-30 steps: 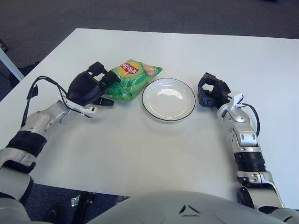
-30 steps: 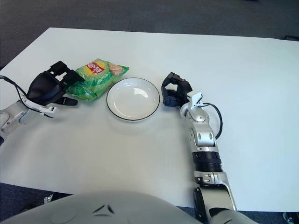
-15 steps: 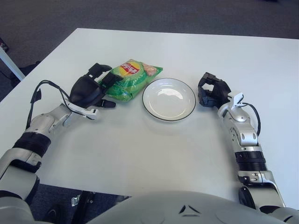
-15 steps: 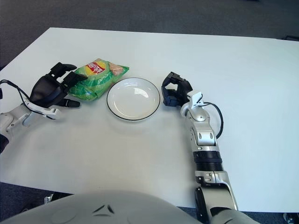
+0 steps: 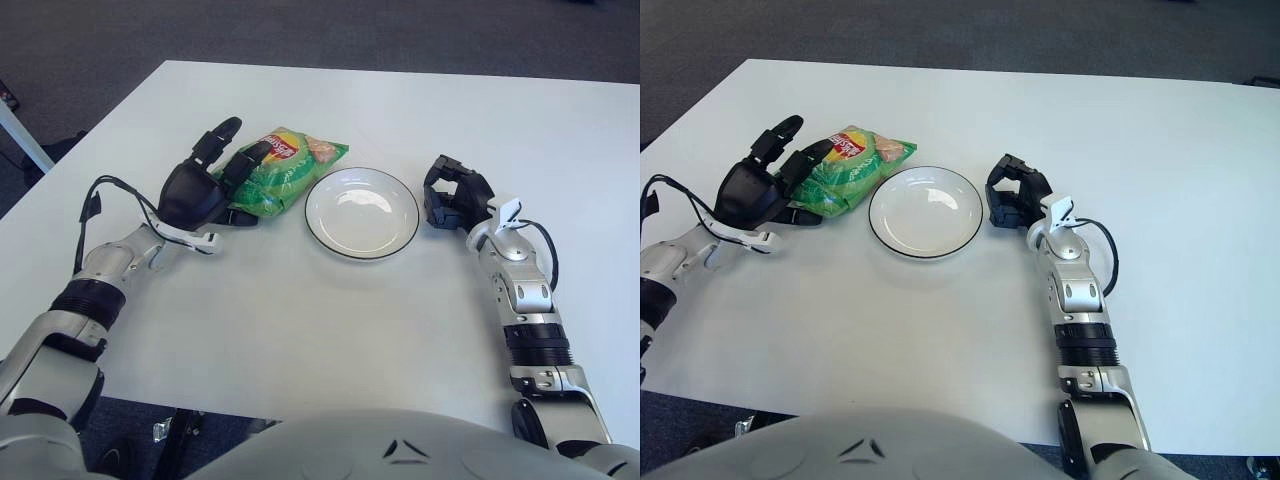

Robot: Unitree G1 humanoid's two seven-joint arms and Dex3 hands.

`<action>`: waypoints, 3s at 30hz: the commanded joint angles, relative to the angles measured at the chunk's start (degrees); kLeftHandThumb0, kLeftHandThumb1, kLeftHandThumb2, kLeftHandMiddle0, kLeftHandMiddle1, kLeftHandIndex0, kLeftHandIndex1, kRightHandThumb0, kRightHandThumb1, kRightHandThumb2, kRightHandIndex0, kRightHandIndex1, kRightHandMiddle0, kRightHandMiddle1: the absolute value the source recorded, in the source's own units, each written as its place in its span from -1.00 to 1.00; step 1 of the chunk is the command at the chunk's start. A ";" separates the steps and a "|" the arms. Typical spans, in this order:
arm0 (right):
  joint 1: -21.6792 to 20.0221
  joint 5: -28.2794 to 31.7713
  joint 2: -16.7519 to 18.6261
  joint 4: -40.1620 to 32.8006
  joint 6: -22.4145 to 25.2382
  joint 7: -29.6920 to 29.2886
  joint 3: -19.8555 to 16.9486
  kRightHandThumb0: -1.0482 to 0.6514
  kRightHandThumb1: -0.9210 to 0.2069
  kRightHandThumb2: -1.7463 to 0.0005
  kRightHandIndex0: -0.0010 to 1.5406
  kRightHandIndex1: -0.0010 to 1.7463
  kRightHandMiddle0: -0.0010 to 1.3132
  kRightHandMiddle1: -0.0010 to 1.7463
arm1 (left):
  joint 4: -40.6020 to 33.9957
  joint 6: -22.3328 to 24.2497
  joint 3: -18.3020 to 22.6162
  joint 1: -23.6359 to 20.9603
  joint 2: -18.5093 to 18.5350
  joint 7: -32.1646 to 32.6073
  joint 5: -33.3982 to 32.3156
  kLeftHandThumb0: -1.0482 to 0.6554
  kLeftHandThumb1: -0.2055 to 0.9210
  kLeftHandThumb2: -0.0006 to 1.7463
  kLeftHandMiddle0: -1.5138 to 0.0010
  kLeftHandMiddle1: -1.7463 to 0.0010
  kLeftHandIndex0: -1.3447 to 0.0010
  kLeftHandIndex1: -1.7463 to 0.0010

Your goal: Put the snack into the plate.

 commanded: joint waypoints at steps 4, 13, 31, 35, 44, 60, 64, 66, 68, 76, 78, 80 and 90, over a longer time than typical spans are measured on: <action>2.19 -1.83 -0.84 2.92 3.54 0.01 0.71 -0.30 -0.07 -0.39 0.63 1.00 -0.16 1.00 | 1.68 2.82 -0.97 -1.79 -1.98 0.45 0.54 -0.93 1.00 -0.54 1.00 1.00 1.00 1.00; 2.14 -1.90 -1.26 3.17 3.17 0.37 1.08 -0.31 -0.07 -0.40 0.63 1.00 -0.15 1.00 | 0.12 5.17 -1.18 -1.62 -2.93 -1.80 -0.07 -0.91 1.00 -0.56 1.00 1.00 1.00 1.00; 2.09 -2.31 -2.09 3.48 2.21 1.34 1.81 -0.31 -0.05 -0.42 0.66 1.00 -0.14 1.00 | 6.29 1.52 -4.46 -7.27 -6.87 -8.68 -2.11 -0.91 1.00 -0.70 1.00 1.00 1.00 1.00; 2.21 -2.16 -2.19 3.52 1.62 1.76 1.88 -0.31 -0.05 -0.42 0.66 1.00 -0.14 1.00 | 13.87 -4.96 -6.66 -12.49 -8.84 -13.15 -3.62 -0.89 1.00 -0.69 1.00 1.00 1.00 1.00; 2.55 -2.21 -2.19 2.66 2.15 1.67 1.89 -0.31 -0.05 -0.42 0.66 1.00 -0.14 1.00 | 27.48 -8.85 -11.67 -20.70 -13.57 -10.58 -1.76 -0.56 0.80 -0.40 0.70 0.87 1.00 0.47; 3.30 -1.80 -2.01 0.95 3.16 1.58 1.92 -0.31 -0.05 -0.41 0.64 1.00 -0.14 1.00 | 33.96 -4.85 -14.93 -22.52 -16.04 -8.05 -2.84 0.31 0.33 0.17 0.52 -0.93 0.67 -0.88; 3.59 -1.58 -2.04 0.36 3.44 1.75 1.85 -0.31 -0.05 -0.41 0.64 1.00 -0.14 1.00 | 36.18 -2.23 -15.52 -22.75 -16.36 -5.73 -2.69 0.25 0.07 0.40 0.31 -0.98 0.50 -0.96; 3.66 -1.50 -2.06 0.21 3.51 1.83 1.82 -0.31 -0.05 -0.42 0.64 1.00 -0.14 1.00 | 36.39 -1.06 -15.96 -22.78 -16.56 -4.42 -2.48 0.24 -0.06 0.49 0.19 -0.95 0.44 -0.98; 3.73 -1.46 -2.07 0.05 3.63 1.85 1.80 -0.31 -0.05 -0.42 0.64 1.00 -0.14 1.00 | 36.57 0.50 -16.54 -22.79 -16.75 -2.86 -2.06 0.23 -0.12 0.52 0.13 -0.91 0.40 -0.99; 3.82 -1.42 -2.15 -0.15 3.70 2.08 1.79 -0.31 -0.04 -0.42 0.64 1.00 -0.14 1.00 | 37.15 4.62 -18.97 -22.87 -17.03 1.46 -1.15 0.23 -0.26 0.56 -0.03 -0.73 0.28 -1.00; 3.76 -1.37 -2.24 -0.11 3.68 2.28 1.80 -0.31 -0.04 -0.42 0.64 1.00 -0.14 1.00 | 37.26 5.50 -19.64 -22.94 -17.01 2.32 -0.84 0.23 -0.28 0.56 -0.06 -0.69 0.26 -1.00; 3.76 -1.38 -2.28 -0.09 3.62 2.41 1.84 -0.31 -0.04 -0.42 0.65 1.00 -0.13 1.00 | 37.37 6.02 -20.15 -22.98 -16.97 2.70 -0.82 0.23 -0.29 0.57 -0.07 -0.68 0.25 -1.00; 3.52 -1.45 -2.51 0.96 2.72 3.11 1.87 -0.32 -0.02 -0.44 0.67 1.00 -0.12 1.00 | 37.44 6.35 -21.21 -22.90 -16.73 2.95 -1.61 0.23 -0.33 0.66 -0.01 -0.86 0.27 -1.00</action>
